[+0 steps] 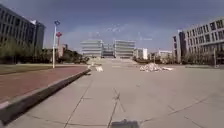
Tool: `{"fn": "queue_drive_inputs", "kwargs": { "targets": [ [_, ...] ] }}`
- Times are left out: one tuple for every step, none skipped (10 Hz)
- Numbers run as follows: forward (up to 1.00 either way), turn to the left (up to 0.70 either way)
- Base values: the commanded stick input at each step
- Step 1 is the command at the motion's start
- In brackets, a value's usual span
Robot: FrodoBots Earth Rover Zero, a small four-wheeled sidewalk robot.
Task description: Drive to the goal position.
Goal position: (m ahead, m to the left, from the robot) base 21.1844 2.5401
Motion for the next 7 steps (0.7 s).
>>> {"fn": "queue_drive_inputs", "kwargs": {
  "targets": [
    [0.70,0.01],
    [0.70,0.01],
    [0.70,0.01],
    [0.70,0.01],
    [0.70,0.01],
    [0.70,0.01],
    [0.70,0.01]
  ]
}}
